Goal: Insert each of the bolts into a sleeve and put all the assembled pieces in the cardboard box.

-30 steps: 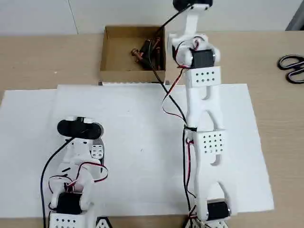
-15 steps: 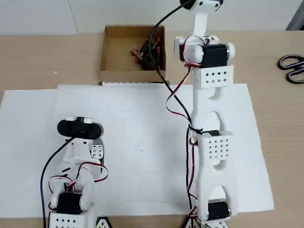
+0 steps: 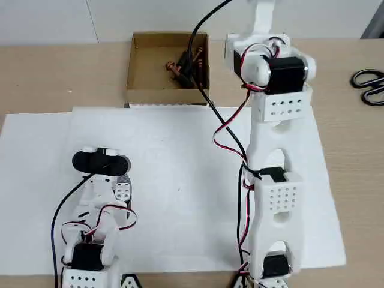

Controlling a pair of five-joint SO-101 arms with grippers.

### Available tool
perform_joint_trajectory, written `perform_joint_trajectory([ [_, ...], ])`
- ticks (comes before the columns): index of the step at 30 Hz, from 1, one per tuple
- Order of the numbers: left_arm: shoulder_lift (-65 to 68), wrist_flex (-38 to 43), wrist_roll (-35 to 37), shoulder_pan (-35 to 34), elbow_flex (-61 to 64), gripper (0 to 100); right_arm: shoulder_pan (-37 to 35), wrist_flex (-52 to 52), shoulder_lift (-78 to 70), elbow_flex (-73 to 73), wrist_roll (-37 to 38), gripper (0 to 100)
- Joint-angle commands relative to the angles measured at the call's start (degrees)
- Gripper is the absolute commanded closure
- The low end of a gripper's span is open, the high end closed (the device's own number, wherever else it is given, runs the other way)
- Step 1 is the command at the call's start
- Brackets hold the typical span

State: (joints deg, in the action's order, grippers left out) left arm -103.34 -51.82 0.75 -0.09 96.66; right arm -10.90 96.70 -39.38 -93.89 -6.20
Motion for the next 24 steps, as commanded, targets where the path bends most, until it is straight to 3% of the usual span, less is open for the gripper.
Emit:
perform_joint_trajectory([
  [1,-0.53,1.41,0.35,0.09,-0.31,99,0.48,0.57,5.58,-2.46,2.11,99.6],
  [7,-0.53,1.41,0.35,0.09,-0.31,99,0.48,1.01,13.93,4.84,2.2,99.6],
  [15,-0.53,1.41,0.35,0.09,-0.31,99,0.92,0.31,34.77,31.91,2.02,99.6],
  [24,-0.53,1.41,0.35,0.09,-0.31,99,10.77,0.22,53.76,62.42,1.58,99.6],
])
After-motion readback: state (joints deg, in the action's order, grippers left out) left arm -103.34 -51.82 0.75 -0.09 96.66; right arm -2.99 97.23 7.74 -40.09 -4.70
